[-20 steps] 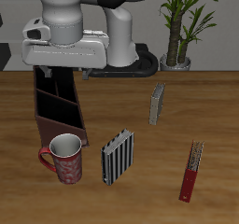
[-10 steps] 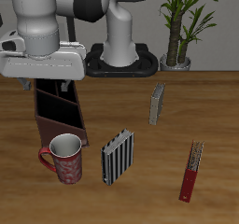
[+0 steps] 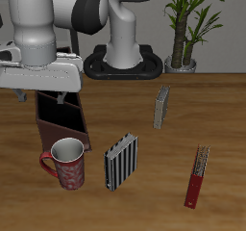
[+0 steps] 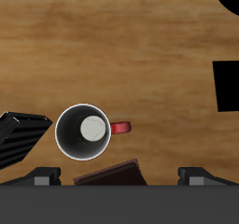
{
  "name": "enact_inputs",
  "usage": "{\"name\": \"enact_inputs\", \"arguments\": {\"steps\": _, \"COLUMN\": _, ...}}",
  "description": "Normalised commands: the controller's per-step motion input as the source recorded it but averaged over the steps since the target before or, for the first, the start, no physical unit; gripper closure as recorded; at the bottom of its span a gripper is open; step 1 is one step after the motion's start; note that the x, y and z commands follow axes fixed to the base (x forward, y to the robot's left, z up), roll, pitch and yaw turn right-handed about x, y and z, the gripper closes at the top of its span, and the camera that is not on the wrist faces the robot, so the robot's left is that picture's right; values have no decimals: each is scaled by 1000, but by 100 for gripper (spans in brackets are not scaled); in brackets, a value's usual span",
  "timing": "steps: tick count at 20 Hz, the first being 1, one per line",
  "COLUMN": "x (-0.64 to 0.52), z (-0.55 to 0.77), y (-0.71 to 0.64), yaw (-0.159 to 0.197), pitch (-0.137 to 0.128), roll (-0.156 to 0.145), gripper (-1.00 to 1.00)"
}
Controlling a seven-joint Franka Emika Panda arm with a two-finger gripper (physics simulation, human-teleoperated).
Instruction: Place the red mug into the right desk caddy's right compartment
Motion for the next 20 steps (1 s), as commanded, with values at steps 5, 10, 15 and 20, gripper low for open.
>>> {"name": "enact_inputs", "arguments": {"steps": 5, "x": 1, "z": -470, "y": -39, "yaw": -62, "pitch": -82, "roll": -34, "gripper": -100}}
{"name": "enact_inputs", "arguments": {"steps": 10, "x": 50, "z": -520, "y": -77, "yaw": -50, "pitch": 29, "roll": -40, "gripper": -100}}
{"name": "enact_inputs", "arguments": {"steps": 15, "x": 48, "z": -394, "y": -14, "yaw": -16, "pitch": -2, "roll": -20, "gripper": -100}}
{"name": "enact_inputs", "arguments": {"steps": 20, "x": 19, "z": -217, "y": -85, "yaw": -64, "pitch": 20, "roll": -34, "gripper": -100}}
